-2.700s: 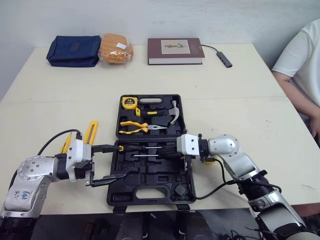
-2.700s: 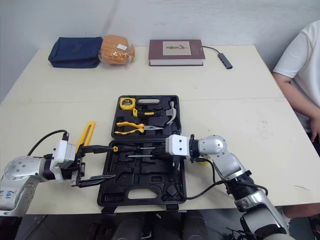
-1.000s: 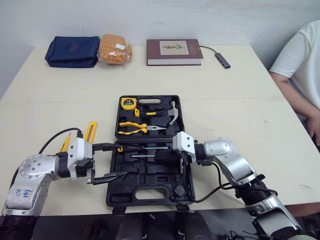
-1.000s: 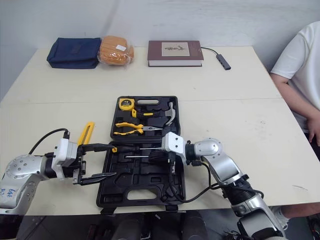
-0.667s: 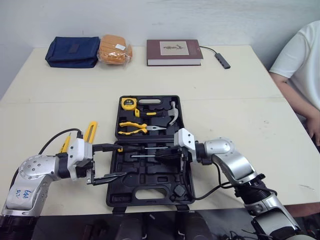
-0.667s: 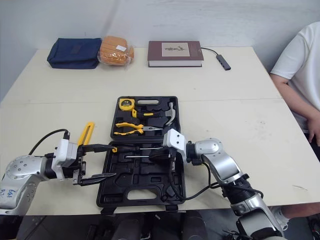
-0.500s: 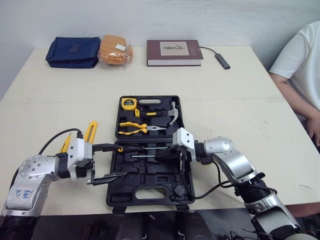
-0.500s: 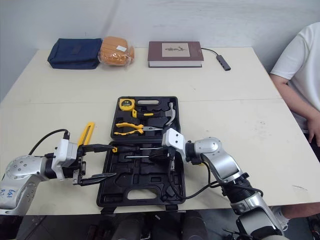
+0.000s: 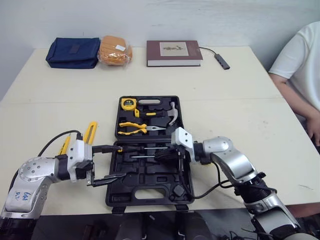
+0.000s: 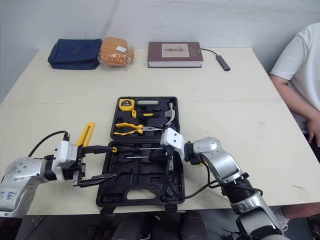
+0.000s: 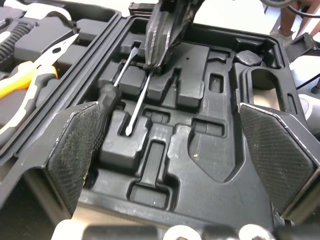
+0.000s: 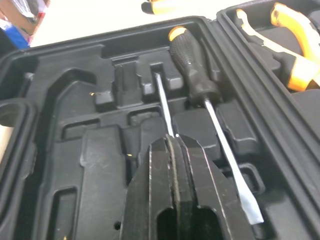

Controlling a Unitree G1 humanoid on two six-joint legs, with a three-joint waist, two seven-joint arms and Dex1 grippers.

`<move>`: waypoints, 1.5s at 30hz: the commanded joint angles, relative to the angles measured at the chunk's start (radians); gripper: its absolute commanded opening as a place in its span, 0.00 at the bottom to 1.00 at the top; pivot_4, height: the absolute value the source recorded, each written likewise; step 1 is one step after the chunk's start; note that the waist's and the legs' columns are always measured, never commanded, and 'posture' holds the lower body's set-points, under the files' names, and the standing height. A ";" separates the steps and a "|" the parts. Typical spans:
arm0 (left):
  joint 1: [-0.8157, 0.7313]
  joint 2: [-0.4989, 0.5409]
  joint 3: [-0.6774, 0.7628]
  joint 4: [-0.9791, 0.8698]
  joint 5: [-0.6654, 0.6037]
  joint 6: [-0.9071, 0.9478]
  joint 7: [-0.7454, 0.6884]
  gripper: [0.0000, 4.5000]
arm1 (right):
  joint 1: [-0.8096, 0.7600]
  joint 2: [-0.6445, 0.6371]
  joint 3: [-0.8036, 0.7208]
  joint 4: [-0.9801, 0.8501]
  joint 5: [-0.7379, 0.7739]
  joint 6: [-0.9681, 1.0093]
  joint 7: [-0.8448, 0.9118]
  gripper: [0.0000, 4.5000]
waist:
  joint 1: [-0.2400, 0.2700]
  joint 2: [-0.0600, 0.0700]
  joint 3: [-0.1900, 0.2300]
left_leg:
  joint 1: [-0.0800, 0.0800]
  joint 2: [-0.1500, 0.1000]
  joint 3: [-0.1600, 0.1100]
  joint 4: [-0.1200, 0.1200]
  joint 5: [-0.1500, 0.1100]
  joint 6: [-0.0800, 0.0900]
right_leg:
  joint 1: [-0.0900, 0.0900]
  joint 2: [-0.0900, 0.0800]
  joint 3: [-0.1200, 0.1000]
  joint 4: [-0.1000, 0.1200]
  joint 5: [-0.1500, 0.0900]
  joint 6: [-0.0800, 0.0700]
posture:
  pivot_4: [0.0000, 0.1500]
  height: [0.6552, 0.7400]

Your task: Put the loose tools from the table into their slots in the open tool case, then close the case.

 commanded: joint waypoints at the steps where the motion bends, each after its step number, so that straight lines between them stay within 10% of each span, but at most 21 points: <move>1: 0.000 0.001 0.057 -0.030 -0.038 0.011 0.018 1.00 | 0.035 0.022 -0.118 -0.080 0.181 -0.090 0.104 0.01 | -0.001 0.001 0.001 | -0.001 0.000 0.000 0.000 0.001 0.002 | 0.000 0.000 0.000 0.000 0.000 0.000 | 1.00 1.00; 6: 0.058 0.017 0.183 0.021 -0.069 0.024 0.029 1.00 | 0.109 -0.138 -0.279 -0.237 0.335 -0.019 0.170 0.01 | 0.003 0.006 0.007 | -0.003 0.000 0.000 0.000 0.002 0.008 | -0.001 0.000 -0.001 -0.001 0.001 0.001 | 1.00 1.00; 17: 0.328 -0.014 0.616 0.287 -0.066 -0.058 0.082 1.00 | 0.455 -0.387 -0.778 -0.157 0.224 -0.354 0.132 0.99 | 0.003 0.005 0.009 | -0.003 0.000 0.003 -0.001 -0.004 0.007 | 0.000 0.000 -0.001 -0.012 0.001 0.002 | 1.00 1.00; 27: 0.343 0.039 0.812 0.735 -0.032 -0.224 0.210 1.00 | 0.616 -0.503 -1.099 0.444 0.107 -0.761 0.052 0.99 | 0.018 0.003 0.010 | -0.001 0.001 0.005 -0.002 -0.009 0.010 | -0.001 -0.002 0.002 -0.014 0.003 0.002 | 1.00 1.00; 36: 0.323 0.042 0.794 0.829 -0.015 -0.268 0.284 1.00 | 0.593 -0.576 -1.089 0.857 0.077 -0.954 -0.029 0.99 | 0.000 0.007 0.011 | -0.001 0.001 0.006 -0.002 -0.011 0.009 | -0.001 -0.002 0.004 -0.017 0.003 0.002 | 1.00 1.00; 45: 0.315 0.011 0.757 0.557 -0.081 -0.094 0.353 1.00 | 0.608 -0.442 -0.912 0.350 0.223 -0.696 -0.009 0.99 | -0.007 0.008 0.012 | 0.000 0.003 0.007 -0.002 -0.010 0.008 | -0.002 -0.001 0.006 -0.013 0.003 0.001 | 1.00 1.00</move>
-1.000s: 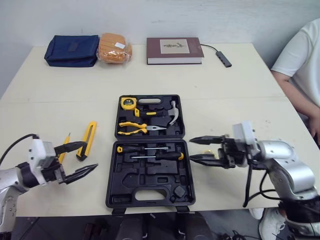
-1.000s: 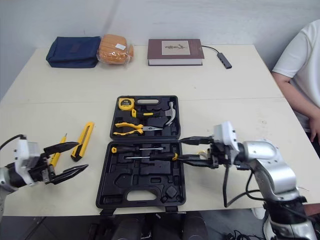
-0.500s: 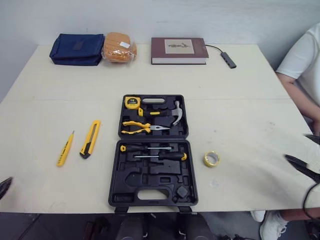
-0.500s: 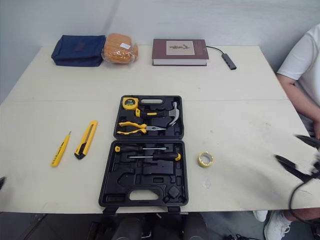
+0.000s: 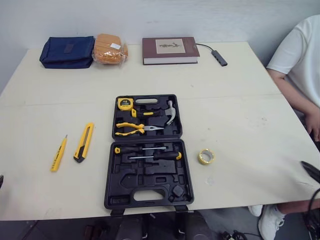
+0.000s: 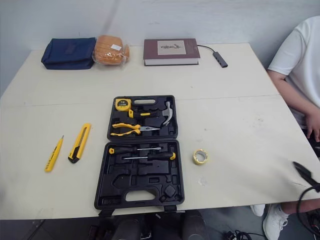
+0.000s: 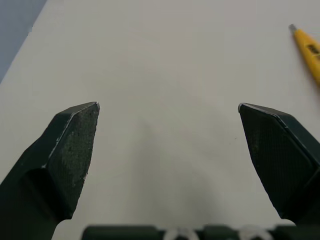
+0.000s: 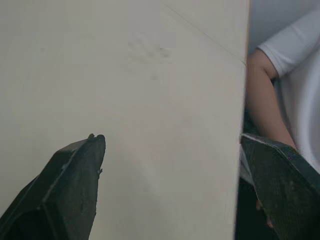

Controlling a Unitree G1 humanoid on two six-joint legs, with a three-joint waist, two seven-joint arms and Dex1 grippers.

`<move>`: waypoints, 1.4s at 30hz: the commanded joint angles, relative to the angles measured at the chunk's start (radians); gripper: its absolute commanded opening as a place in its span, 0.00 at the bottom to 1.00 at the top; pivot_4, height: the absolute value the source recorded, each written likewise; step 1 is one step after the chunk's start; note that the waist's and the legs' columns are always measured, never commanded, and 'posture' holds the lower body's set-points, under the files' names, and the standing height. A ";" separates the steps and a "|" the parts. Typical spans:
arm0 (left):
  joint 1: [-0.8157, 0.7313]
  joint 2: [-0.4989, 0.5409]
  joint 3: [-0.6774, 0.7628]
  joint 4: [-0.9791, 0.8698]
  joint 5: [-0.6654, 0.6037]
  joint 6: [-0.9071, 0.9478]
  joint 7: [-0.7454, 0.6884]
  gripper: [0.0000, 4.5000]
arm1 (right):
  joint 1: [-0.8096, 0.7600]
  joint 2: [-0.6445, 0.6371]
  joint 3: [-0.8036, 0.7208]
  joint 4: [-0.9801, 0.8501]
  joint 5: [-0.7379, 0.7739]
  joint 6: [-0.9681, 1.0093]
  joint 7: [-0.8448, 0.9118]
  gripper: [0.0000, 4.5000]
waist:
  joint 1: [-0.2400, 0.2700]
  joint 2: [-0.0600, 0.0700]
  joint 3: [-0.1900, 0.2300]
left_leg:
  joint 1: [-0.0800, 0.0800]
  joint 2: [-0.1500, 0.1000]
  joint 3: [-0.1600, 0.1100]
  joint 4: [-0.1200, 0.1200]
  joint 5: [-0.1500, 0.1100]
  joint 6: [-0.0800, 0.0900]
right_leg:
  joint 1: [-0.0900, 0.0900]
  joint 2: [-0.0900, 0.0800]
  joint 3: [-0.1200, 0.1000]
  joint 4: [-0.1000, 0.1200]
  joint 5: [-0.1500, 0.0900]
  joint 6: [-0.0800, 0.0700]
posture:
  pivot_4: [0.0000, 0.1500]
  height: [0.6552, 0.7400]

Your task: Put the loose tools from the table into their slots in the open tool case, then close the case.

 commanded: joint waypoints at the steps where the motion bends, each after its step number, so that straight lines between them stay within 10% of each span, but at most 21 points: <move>1: 0.024 -0.026 0.001 -0.203 -0.058 0.122 0.061 1.00 | 0.014 0.039 0.058 -0.290 0.098 0.169 -0.034 0.99 | 0.005 0.001 0.000 | 0.000 0.000 0.000 0.000 0.000 0.000 | 0.000 0.000 0.001 0.000 0.000 0.000 | 1.00 1.00; 15: 0.018 -0.127 -0.174 -0.818 -0.189 0.649 0.398 1.00 | -0.137 0.127 0.283 -0.841 0.254 0.484 -0.108 0.99 | 0.035 0.000 0.000 | 0.000 -0.001 0.001 0.002 0.003 -0.004 | 0.000 0.001 0.002 0.002 0.000 0.000 | 1.00 1.00; 42: -0.218 -0.123 -0.405 -0.644 0.012 0.812 0.550 1.00 | -0.304 0.152 0.397 -0.946 0.268 0.548 -0.034 0.99 | 0.039 -0.002 -0.001 | 0.001 -0.001 0.001 0.004 0.006 -0.005 | 0.001 0.002 0.001 0.007 0.000 0.001 | 1.00 1.00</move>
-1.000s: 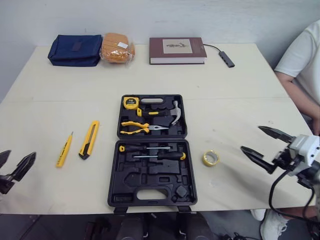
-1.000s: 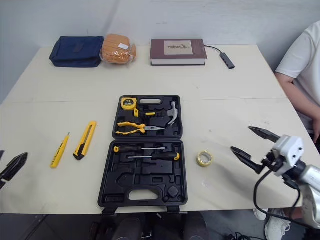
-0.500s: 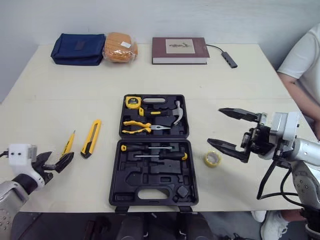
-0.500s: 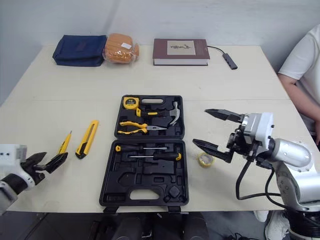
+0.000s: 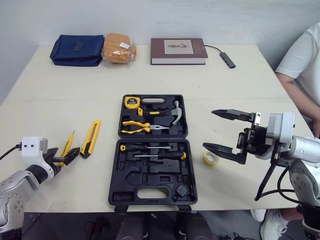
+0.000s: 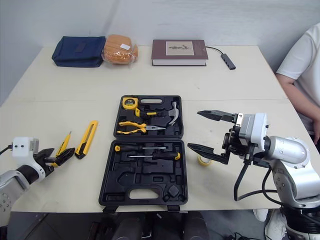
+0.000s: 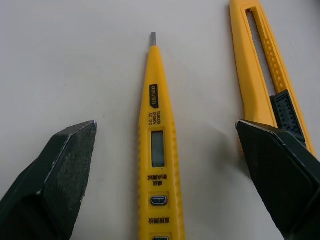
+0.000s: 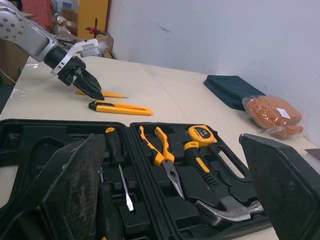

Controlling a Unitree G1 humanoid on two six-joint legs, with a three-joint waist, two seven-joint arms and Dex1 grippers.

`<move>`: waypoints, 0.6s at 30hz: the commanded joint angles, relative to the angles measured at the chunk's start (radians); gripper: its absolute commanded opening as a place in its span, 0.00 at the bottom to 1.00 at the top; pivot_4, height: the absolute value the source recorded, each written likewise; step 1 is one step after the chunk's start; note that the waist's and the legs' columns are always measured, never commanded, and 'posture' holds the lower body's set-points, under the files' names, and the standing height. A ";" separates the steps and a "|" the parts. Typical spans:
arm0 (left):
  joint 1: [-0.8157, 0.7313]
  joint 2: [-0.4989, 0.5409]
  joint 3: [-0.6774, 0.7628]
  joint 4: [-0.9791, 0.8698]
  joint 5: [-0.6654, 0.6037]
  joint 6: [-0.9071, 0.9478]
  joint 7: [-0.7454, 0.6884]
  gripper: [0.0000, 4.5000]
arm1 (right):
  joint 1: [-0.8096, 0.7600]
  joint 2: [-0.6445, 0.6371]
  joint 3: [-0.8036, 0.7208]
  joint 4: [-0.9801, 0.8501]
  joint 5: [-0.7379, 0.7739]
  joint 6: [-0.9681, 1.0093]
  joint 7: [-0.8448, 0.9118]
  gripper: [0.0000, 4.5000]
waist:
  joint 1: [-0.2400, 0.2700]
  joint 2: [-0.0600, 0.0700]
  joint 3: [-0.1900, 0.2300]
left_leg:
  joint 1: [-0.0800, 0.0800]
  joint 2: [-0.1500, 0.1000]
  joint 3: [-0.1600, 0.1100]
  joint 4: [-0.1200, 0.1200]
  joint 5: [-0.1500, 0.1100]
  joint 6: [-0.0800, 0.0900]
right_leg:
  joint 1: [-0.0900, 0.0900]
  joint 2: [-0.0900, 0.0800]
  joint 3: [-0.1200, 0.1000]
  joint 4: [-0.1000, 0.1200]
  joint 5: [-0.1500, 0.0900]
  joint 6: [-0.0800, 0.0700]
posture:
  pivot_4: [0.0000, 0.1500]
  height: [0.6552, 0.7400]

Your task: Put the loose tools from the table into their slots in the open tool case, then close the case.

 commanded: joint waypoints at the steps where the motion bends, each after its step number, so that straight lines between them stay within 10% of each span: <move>1: 0.023 0.012 -0.004 0.035 0.043 -0.001 -0.010 1.00 | -0.003 0.006 -0.019 -0.010 0.002 -0.017 -0.005 0.99 | 0.000 0.000 0.000 | 0.000 0.000 0.000 0.000 0.000 0.000 | 0.000 0.000 0.000 0.000 0.000 0.000 | 1.00 1.00; 13: 0.057 0.018 -0.079 0.017 0.133 -0.001 -0.032 1.00 | -0.001 0.011 -0.013 -0.012 -0.005 -0.011 -0.022 0.99 | -0.002 0.002 -0.001 | 0.001 0.000 0.000 -0.002 0.000 -0.001 | -0.001 -0.001 0.001 0.000 0.000 -0.001 | 1.00 1.00; 18: 0.064 -0.004 -0.079 0.033 0.140 -0.002 -0.034 0.58 | 0.009 0.008 -0.022 -0.009 -0.006 -0.017 -0.016 1.00 | -0.001 0.004 -0.002 | 0.001 0.000 0.000 -0.002 0.000 -0.001 | -0.001 -0.001 0.001 0.000 0.000 -0.001 | 1.00 1.00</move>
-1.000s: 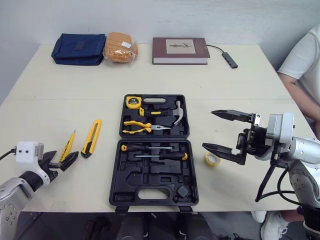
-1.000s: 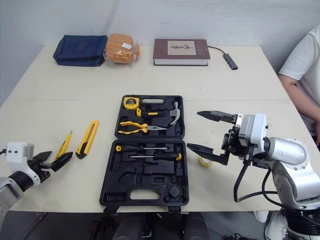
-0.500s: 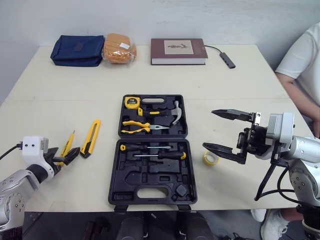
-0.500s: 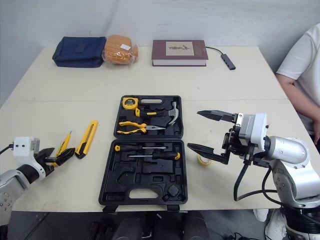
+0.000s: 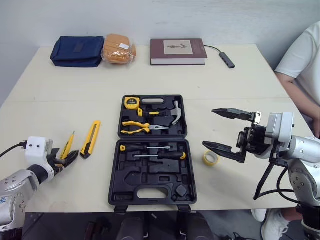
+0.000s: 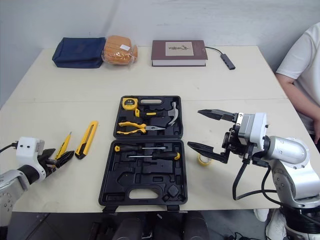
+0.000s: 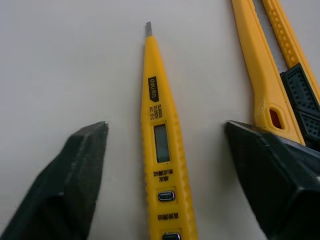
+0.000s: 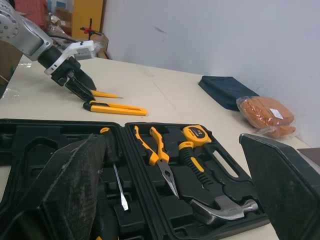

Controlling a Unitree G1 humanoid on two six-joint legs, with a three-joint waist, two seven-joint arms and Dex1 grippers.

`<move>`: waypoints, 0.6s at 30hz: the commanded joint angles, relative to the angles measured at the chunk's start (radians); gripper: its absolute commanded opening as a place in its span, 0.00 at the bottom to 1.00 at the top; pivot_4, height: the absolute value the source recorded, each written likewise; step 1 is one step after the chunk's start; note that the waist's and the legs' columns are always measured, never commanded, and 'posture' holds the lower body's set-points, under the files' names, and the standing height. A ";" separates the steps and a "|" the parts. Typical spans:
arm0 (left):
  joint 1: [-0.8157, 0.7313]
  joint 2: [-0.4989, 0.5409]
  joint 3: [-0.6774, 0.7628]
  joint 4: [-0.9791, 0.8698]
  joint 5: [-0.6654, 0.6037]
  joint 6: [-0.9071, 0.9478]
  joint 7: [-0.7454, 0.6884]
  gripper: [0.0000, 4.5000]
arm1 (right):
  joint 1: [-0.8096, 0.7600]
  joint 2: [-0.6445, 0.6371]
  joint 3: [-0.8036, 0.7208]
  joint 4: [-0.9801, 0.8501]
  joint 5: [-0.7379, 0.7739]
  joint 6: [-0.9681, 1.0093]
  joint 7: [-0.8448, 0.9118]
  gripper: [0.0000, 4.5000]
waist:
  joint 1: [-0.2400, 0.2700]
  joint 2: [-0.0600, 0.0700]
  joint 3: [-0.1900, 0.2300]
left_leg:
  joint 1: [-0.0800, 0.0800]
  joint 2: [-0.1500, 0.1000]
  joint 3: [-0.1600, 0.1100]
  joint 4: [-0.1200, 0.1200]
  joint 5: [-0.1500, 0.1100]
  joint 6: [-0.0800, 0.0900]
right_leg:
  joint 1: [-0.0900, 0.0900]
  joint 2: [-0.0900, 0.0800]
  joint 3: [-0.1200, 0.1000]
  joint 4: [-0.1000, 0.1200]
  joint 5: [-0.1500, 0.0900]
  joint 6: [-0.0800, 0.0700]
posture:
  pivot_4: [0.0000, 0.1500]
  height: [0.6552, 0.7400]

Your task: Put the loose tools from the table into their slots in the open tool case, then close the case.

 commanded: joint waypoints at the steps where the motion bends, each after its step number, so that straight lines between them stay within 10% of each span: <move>1: 0.032 -0.019 -0.033 0.049 0.028 0.034 -0.003 0.48 | 0.009 0.002 -0.024 -0.007 0.005 -0.018 0.004 1.00 | 0.001 0.000 0.000 | 0.000 0.000 0.000 0.000 0.000 0.000 | 0.000 0.000 0.000 0.000 0.000 0.000 | 1.00 1.00; 6: 0.019 -0.031 -0.026 0.056 0.019 0.029 -0.005 0.08 | 0.024 0.002 -0.035 -0.004 0.005 -0.027 0.012 1.00 | 0.001 0.002 -0.001 | 0.000 0.000 0.000 0.000 0.000 0.000 | 0.000 0.000 0.000 0.000 0.000 0.000 | 1.00 1.00; 18: -0.050 -0.061 0.105 0.009 0.009 -0.409 -0.139 0.08 | 0.077 -0.019 -0.053 -0.008 -0.002 -0.042 0.047 1.00 | 0.002 -0.005 0.001 | -0.002 0.000 -0.001 0.001 0.000 0.000 | -0.001 0.000 -0.001 0.000 0.000 0.000 | 1.00 1.00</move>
